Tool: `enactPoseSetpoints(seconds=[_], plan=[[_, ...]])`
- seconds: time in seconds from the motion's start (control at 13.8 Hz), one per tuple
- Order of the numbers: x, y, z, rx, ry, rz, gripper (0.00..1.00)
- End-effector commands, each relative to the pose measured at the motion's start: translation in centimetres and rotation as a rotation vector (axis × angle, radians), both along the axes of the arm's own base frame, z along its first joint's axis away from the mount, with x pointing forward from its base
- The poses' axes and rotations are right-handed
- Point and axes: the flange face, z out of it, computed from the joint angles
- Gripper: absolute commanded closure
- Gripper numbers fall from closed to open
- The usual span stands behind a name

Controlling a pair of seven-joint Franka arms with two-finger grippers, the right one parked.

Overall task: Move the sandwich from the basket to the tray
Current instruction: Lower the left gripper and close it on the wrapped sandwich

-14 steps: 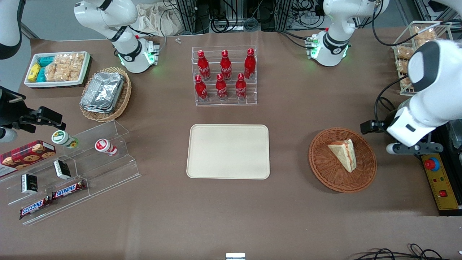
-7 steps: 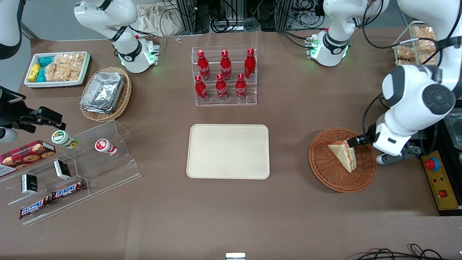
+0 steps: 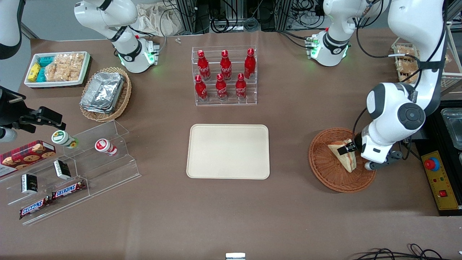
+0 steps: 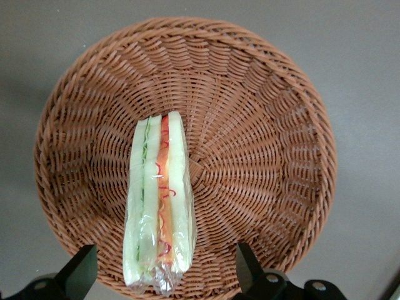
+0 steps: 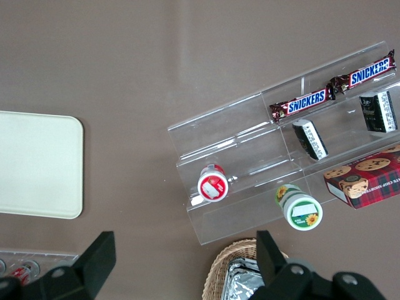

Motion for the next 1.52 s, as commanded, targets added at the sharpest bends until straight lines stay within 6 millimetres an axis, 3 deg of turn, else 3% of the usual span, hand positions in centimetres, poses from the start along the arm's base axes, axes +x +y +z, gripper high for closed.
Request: enactPoseSetpoints(seconds=[0.0,0.65,0.72,0.8,0.94,1.09,1.45], plan=[[-0.7,0.0,-1.7,0.008,-0.012,0.017,0.0],[-1.6,0.4,-5.2,0.007,0.001,0.022,0.02],[-1.6,0.4,-5.4,0.007,0.004,0.022,0.2],[-1.5,0.5,-5.4,0.007,0.002,0.024,0.46],[-1.6,0.9,-5.5,0.01,0.004,0.029,0.88],[-1.4,1.0,-5.4,0.011,0.001,0.032,1.0],[-1.3,1.1,-5.0,0.011,-0.002,0.032,1.0]])
